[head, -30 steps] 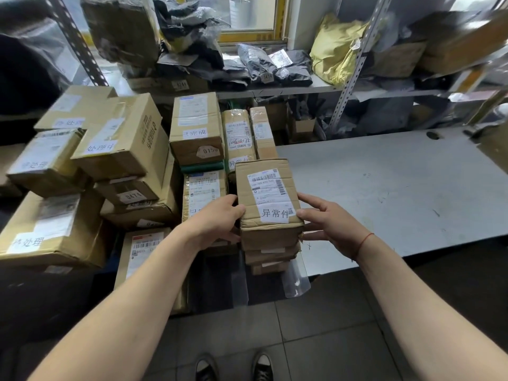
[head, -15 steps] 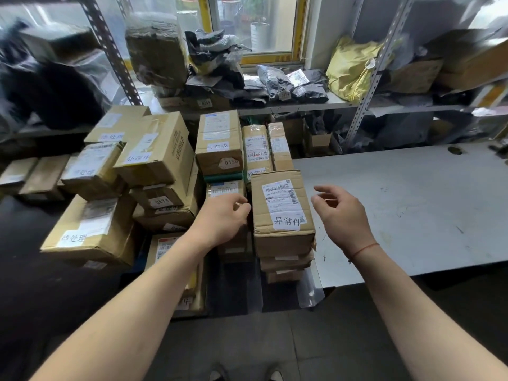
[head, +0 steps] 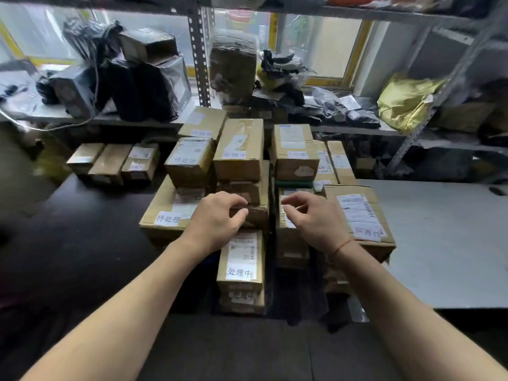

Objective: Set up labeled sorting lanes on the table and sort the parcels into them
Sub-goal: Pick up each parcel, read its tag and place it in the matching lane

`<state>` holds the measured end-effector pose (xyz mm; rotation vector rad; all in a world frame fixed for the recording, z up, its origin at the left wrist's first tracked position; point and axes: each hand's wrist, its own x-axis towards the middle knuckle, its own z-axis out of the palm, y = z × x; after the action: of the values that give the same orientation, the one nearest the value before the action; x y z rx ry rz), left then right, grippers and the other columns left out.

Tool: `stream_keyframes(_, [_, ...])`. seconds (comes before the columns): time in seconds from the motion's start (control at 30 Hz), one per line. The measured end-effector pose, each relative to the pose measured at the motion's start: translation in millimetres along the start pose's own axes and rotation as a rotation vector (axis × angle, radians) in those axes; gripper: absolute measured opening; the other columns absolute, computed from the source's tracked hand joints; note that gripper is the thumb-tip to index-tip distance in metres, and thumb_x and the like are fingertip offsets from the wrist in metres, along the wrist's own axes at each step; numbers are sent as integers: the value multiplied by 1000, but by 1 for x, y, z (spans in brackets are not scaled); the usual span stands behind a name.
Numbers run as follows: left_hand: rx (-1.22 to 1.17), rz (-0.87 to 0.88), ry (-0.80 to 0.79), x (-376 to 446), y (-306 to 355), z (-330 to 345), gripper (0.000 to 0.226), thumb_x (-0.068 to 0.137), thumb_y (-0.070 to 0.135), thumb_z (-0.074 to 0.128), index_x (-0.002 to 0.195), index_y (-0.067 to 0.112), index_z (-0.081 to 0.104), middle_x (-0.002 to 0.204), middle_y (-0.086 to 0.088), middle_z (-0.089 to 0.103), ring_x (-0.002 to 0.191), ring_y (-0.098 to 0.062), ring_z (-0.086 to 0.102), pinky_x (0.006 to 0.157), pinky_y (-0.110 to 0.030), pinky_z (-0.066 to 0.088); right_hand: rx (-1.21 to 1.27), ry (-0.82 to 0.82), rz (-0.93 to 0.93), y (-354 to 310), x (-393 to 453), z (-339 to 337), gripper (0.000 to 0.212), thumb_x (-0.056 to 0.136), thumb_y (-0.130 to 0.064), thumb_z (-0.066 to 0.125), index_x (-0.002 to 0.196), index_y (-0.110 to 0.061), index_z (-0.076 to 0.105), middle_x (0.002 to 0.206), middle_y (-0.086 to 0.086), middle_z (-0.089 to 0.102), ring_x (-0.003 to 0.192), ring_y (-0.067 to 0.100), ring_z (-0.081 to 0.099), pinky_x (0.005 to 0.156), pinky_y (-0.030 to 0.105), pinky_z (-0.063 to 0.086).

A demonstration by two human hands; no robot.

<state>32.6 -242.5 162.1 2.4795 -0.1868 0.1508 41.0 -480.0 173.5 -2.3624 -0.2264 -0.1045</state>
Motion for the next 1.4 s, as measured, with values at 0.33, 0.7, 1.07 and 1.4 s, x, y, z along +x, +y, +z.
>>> stream_keyframes(0.33, [38,-114,67,-38,-192,-121,26,97,37,68,118,25,77,114,3,74,110,-21,66,99,-42,53,-143,-64,-68,-151,22,164,19,98,-28,69,112,-21,78,104,-6,76,91,10,68,90,32,57])
stream_keyframes(0.7, [12,-237,51,-10,-307,-180,29,97,34,70,122,21,76,120,1,74,114,-21,66,104,-39,52,-151,-133,-149,-223,109,271,18,97,-25,68,111,-22,79,96,-6,75,80,9,67,83,28,56])
stream_keyframes(1.07, [62,-340,-9,57,-392,-217,37,100,39,66,133,22,70,129,0,69,121,-23,62,106,-41,51,-164,-259,-80,-263,204,348,26,100,-30,62,120,-21,76,108,-5,77,93,12,71,87,29,59])
stream_keyframes(1.4, [60,-350,-141,149,-513,-217,45,101,39,63,142,19,63,138,-5,63,131,-28,54,110,-40,46,-273,-339,124,-277,296,440,35,99,-28,62,132,-19,69,125,3,72,107,19,67,90,25,51])
